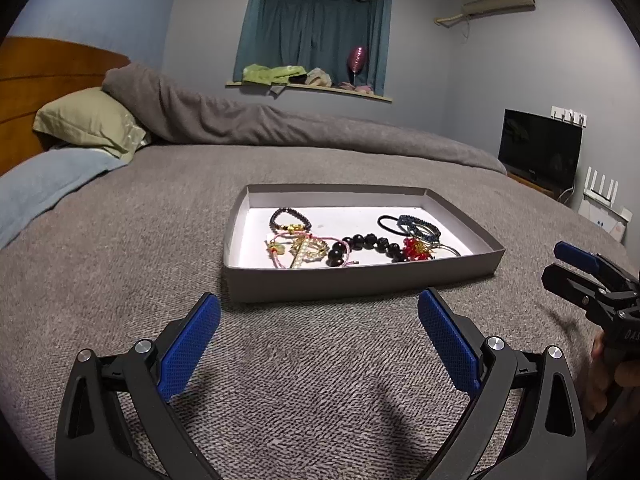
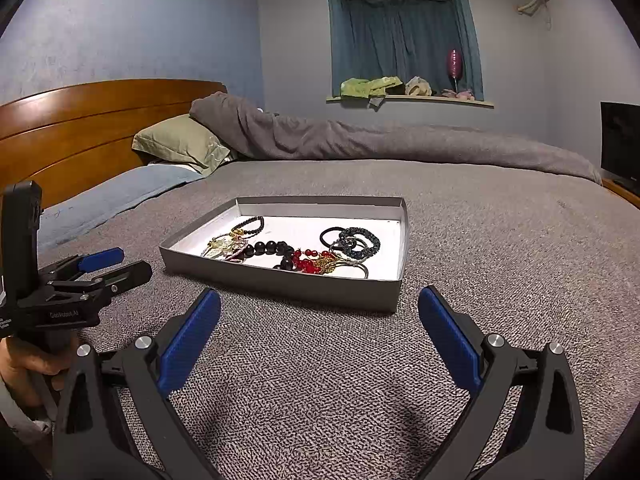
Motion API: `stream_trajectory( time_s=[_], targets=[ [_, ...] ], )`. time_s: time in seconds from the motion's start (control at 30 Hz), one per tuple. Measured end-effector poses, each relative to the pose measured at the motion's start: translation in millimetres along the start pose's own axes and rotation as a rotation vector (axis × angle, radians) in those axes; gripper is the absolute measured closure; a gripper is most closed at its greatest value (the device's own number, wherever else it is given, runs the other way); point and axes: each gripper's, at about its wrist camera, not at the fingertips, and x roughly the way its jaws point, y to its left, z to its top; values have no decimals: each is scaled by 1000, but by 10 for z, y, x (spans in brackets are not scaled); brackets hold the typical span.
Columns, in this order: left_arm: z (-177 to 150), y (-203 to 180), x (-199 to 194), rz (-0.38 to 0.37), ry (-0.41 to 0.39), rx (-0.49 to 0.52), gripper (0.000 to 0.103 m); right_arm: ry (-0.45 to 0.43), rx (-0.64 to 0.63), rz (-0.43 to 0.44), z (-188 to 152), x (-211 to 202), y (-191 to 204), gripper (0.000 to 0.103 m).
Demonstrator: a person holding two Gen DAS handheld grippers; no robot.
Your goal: Organize jewelry
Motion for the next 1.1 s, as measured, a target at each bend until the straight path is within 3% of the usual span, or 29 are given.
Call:
stream_trajectory(
  time_s=[1.1],
  targets=[
    [-13,-40,-32,-3,-15,27,5,-1,3,-3,-2,-5,-7,5]
  ],
)
